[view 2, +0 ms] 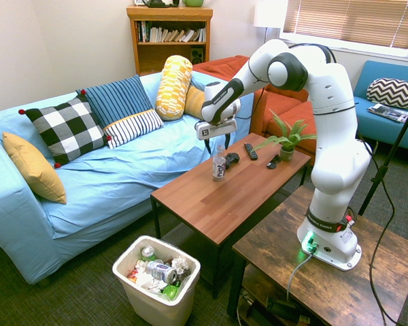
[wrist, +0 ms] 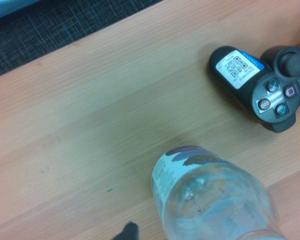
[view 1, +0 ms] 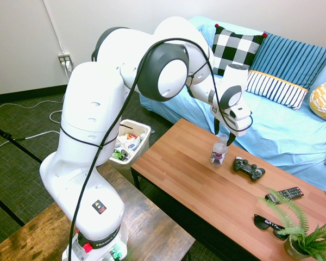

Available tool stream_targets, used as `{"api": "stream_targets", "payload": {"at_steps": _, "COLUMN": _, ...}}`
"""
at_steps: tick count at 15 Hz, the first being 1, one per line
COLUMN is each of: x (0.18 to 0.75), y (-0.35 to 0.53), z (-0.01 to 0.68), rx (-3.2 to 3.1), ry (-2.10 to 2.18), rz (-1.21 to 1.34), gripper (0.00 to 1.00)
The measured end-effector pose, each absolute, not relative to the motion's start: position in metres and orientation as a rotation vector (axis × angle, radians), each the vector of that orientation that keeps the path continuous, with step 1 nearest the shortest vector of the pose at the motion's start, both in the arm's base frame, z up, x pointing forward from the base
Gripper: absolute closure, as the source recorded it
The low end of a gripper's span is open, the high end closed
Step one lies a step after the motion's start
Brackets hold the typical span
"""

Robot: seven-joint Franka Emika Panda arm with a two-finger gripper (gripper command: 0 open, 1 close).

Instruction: Throw the bottle in the trash bin

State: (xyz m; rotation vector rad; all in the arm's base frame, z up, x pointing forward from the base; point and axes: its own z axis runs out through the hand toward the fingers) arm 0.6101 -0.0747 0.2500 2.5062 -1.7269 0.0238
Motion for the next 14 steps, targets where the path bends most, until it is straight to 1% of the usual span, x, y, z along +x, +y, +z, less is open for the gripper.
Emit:
{"api": "stream_targets", "payload": {"at_steps": 1, "x": 0.6098, "y": -0.0748, "z": 0.2487, "rx": 2.505, "ry": -1.729, "rz": 0.020, "gripper": 1.00}}
{"api": "stream_targets", "payload": {"at_steps": 14, "x": 0.6058, "y": -0.0824, "z": 0.2426, "rx": 2.512, "ry": -1.751, "rz": -0.026, "gripper": 1.00}}
